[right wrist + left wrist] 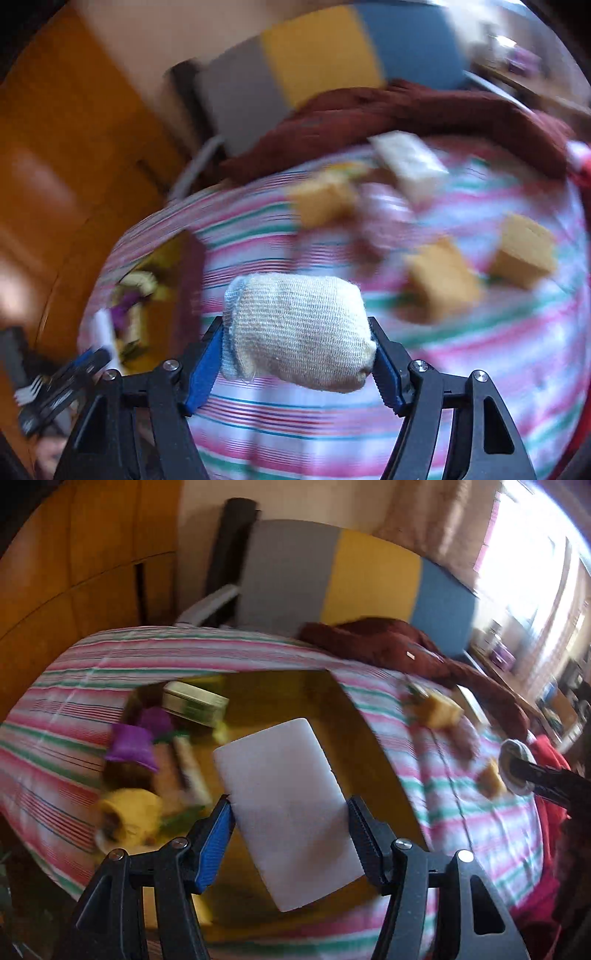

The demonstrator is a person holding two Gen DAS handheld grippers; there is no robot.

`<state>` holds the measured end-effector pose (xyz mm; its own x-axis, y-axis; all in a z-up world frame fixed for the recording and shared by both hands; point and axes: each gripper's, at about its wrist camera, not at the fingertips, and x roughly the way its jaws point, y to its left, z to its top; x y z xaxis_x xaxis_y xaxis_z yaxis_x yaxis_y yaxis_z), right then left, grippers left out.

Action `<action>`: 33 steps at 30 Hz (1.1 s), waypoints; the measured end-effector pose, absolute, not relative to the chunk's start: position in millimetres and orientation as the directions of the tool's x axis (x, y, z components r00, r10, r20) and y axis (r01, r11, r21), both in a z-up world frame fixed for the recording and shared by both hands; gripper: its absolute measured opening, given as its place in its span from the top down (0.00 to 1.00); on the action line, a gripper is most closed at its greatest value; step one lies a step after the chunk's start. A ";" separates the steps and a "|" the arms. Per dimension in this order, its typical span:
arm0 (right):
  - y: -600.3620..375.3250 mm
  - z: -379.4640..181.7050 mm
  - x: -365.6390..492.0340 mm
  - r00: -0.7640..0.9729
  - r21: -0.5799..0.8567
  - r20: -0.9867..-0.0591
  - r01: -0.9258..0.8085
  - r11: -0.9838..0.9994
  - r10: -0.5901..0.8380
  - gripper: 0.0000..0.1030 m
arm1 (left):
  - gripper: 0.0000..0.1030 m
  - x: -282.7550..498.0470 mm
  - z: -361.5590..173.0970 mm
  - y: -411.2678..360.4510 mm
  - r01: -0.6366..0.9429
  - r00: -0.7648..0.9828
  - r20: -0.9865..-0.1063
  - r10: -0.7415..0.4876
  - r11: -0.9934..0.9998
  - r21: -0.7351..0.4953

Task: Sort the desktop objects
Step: 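Carry the eraser block and white sock into the gold tray and release both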

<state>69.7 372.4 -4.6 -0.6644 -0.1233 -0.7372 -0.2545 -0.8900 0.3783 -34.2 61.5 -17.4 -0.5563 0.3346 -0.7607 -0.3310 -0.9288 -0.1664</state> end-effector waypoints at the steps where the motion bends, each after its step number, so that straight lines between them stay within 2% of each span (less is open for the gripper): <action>1: 359.7 -1.4 58.8 -0.664 0.379 -0.733 -0.218 -0.900 -0.148 0.30 | 0.40 -42.1 -15.3 54.3 -0.314 -0.565 -0.760 0.323 -0.935 -0.164; 7: 272.0 8.5 -21.0 -0.605 0.427 -0.717 0.014 -0.904 -0.348 0.30 | 0.38 -85.2 -12.6 28.3 -0.258 -0.558 -0.775 0.295 -0.950 -0.176; 10: 235.0 -0.3 -63.1 -0.542 0.430 -0.744 0.060 -0.901 -0.392 0.30 | 0.37 -104.8 -16.6 19.7 -0.217 -0.558 -0.790 0.255 -0.963 -0.157; 15: 194.9 -28.8 -128.1 -0.458 0.419 -0.801 0.031 -0.908 -0.385 0.30 | 0.36 -123.9 -23.8 8.0 -0.185 -0.564 -0.797 0.217 -0.974 -0.134; 20: 188.9 -46.5 -166.1 -0.473 0.499 -0.777 -0.058 -0.865 -0.416 0.25 | 0.31 -133.6 -28.0 2.2 -0.193 -0.547 -0.801 0.244 -0.968 -0.163; 22: 191.4 -49.9 -171.6 -0.477 0.538 -0.760 -0.082 -0.839 -0.440 0.18 | 0.23 -133.4 -29.2 0.4 -0.202 -0.552 -0.795 0.253 -0.965 -0.167; 23: 192.1 -49.3 -172.3 -0.487 0.552 -0.750 -0.090 -0.829 -0.447 0.15 | 0.22 -133.5 -30.6 -0.4 -0.198 -0.550 -0.797 0.250 -0.966 -0.166; 33: 200.7 -33.4 -131.0 -0.539 0.524 -0.730 -0.046 -0.851 -0.420 0.11 | 0.21 -106.0 -21.1 -7.8 -0.143 -0.599 -0.772 0.213 -0.977 -0.159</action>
<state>-131.0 200.7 -33.4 -0.5389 -0.4204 -0.7299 -0.0461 -0.8505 0.5239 -106.0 -7.8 -21.1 -0.5991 0.2131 -0.7718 -0.1432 -0.9769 -0.1585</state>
